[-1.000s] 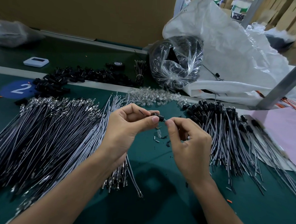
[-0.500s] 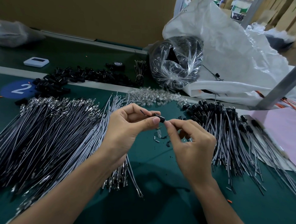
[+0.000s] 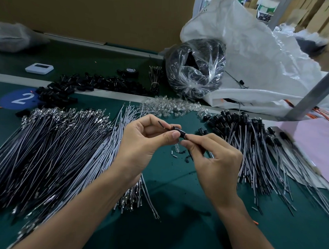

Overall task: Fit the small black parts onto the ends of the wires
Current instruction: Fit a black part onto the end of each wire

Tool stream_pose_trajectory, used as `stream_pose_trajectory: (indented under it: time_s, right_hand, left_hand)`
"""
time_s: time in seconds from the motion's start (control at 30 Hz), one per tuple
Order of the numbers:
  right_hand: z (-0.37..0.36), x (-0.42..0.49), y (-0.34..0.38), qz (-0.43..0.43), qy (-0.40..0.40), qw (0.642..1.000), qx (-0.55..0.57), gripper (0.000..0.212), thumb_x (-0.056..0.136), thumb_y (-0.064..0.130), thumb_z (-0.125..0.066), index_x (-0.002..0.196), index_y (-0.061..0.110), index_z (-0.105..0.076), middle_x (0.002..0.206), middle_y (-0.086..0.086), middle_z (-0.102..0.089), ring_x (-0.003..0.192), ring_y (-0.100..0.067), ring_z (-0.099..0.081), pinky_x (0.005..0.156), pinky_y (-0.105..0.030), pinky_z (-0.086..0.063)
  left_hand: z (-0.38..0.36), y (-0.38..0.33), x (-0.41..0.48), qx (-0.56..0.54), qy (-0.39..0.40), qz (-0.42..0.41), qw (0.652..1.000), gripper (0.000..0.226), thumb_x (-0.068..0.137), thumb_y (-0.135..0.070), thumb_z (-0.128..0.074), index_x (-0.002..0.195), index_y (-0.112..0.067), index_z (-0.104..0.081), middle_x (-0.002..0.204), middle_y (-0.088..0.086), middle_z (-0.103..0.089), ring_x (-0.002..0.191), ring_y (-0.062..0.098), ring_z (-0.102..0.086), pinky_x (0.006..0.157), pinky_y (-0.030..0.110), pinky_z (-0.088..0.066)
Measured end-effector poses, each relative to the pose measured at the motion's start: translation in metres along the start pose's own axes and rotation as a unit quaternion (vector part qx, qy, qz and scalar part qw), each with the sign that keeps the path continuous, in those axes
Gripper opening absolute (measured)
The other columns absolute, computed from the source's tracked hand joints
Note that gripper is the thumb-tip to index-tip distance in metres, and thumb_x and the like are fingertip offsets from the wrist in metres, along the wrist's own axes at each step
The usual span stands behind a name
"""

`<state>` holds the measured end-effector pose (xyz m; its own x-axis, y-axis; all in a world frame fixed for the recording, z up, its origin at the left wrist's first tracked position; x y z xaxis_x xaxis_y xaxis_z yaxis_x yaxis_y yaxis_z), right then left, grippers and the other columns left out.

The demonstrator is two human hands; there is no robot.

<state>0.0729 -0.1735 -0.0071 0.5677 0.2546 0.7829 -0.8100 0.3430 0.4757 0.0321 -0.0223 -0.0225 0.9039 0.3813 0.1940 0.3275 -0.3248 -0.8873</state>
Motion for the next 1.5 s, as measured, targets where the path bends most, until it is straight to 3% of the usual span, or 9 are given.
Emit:
stream_pose_trajectory:
  time_s: [0.13, 0.27, 0.43, 0.53, 0.77, 0.93, 1.13, 1.33, 1.5]
  right_hand:
    - [-0.001, 0.000, 0.000, -0.003, 0.005, 1.000, -0.003, 0.009, 0.080, 0.004, -0.078, 0.089, 0.005, -0.078, 0.078, -0.001, -0.072, 0.067, -0.009, -0.064, 0.068, -0.012, -0.049]
    - [-0.003, 0.001, 0.001, -0.022, 0.015, 1.000, 0.001, 0.009, 0.083, 0.002, -0.073, 0.091, 0.005, -0.076, 0.080, 0.001, -0.072, 0.067, -0.008, -0.064, 0.068, -0.017, -0.051]
    - [-0.002, 0.001, -0.002, -0.052, 0.012, 0.999, 0.007, 0.006, 0.082, 0.003, -0.075, 0.081, 0.008, -0.074, 0.069, 0.004, -0.069, 0.061, -0.007, -0.061, 0.065, -0.010, -0.046]
    - [-0.003, -0.001, -0.001, -0.048, 0.014, 0.999, 0.009, 0.006, 0.081, 0.002, -0.076, 0.080, 0.008, -0.074, 0.068, 0.004, -0.068, 0.061, -0.008, -0.060, 0.065, -0.008, -0.044]
    - [-0.005, -0.002, -0.002, -0.023, 0.009, 1.000, 0.005, 0.007, 0.080, 0.001, -0.075, 0.081, 0.007, -0.073, 0.070, 0.001, -0.067, 0.062, -0.008, -0.057, 0.065, -0.008, -0.044]
    - [-0.007, -0.004, -0.004, -0.021, 0.021, 1.000, -0.009, 0.005, 0.081, 0.001, -0.074, 0.083, 0.006, -0.074, 0.071, 0.000, -0.066, 0.062, -0.006, -0.053, 0.067, -0.007, -0.041]
    - [-0.007, -0.004, -0.003, -0.006, 0.032, 0.999, -0.013, 0.005, 0.081, -0.001, -0.074, 0.083, 0.004, -0.074, 0.072, -0.002, -0.066, 0.062, -0.011, -0.056, 0.065, -0.016, -0.046]
    - [0.002, 0.003, -0.009, -0.044, -0.002, 0.999, -0.008, 0.005, 0.085, 0.004, -0.071, 0.082, 0.008, -0.072, 0.074, 0.001, -0.067, 0.064, -0.010, -0.059, 0.064, -0.016, -0.047]
    - [0.004, 0.007, -0.024, -0.136, 0.019, 0.990, -0.012, 0.006, 0.085, 0.008, -0.073, 0.083, 0.013, -0.076, 0.070, 0.009, -0.068, 0.067, -0.009, -0.063, 0.063, -0.018, -0.049]
  left_hand:
    - [0.000, -0.002, 0.001, 0.017, -0.005, -0.027, 0.999, 0.019, 0.061, -0.010, -0.082, 0.071, -0.018, -0.068, 0.090, 0.013, -0.077, 0.085, 0.023, -0.075, 0.074, 0.026, -0.058]
    - [0.001, -0.001, 0.000, 0.024, -0.023, -0.027, 0.999, 0.025, 0.059, -0.009, -0.081, 0.076, -0.011, -0.064, 0.088, 0.012, -0.077, 0.084, 0.020, -0.075, 0.073, 0.023, -0.057]
    - [-0.002, -0.003, -0.001, 0.040, -0.028, -0.013, 0.999, 0.053, 0.058, -0.011, -0.082, 0.103, -0.014, -0.053, 0.088, 0.008, -0.077, 0.082, 0.017, -0.075, 0.072, 0.018, -0.055]
    - [-0.002, -0.004, -0.002, 0.042, -0.032, -0.011, 0.999, 0.060, 0.057, -0.012, -0.083, 0.109, -0.015, -0.051, 0.088, 0.008, -0.077, 0.083, 0.018, -0.075, 0.073, 0.018, -0.055]
    - [-0.004, -0.006, -0.004, 0.075, -0.031, -0.026, 0.996, 0.056, 0.060, -0.012, -0.083, 0.107, -0.017, -0.052, 0.084, 0.008, -0.077, 0.084, 0.019, -0.075, 0.072, 0.018, -0.055]
    - [-0.003, -0.006, -0.003, 0.136, -0.033, -0.035, 0.990, 0.051, 0.070, 0.001, -0.083, 0.105, -0.020, -0.053, 0.083, 0.004, -0.077, 0.079, 0.020, -0.075, 0.072, 0.024, -0.058]
    - [-0.001, -0.006, -0.002, 0.175, -0.035, -0.040, 0.983, 0.048, 0.071, -0.003, -0.084, 0.104, -0.022, -0.055, 0.081, 0.001, -0.077, 0.076, 0.017, -0.075, 0.071, 0.024, -0.059]
    - [0.009, -0.007, 0.003, 0.057, -0.099, 0.010, 0.993, 0.046, 0.066, -0.008, -0.078, 0.107, -0.012, -0.058, 0.083, 0.008, -0.077, 0.076, 0.020, -0.075, 0.077, 0.031, -0.060]
    - [0.026, -0.018, 0.008, -0.072, -0.140, 0.019, 0.987, 0.035, 0.062, -0.006, -0.072, 0.096, -0.003, -0.063, 0.079, 0.010, -0.075, 0.072, 0.019, -0.073, 0.070, 0.024, -0.060]
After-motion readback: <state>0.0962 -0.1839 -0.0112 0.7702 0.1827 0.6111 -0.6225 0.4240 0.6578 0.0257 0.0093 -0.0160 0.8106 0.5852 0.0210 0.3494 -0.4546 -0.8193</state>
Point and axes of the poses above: each hand's wrist, its own x-axis towards the middle knuckle, its own z-axis out of the back of the hand, y = z × x, the point moved 4 cm from there along x, towards the middle knuckle
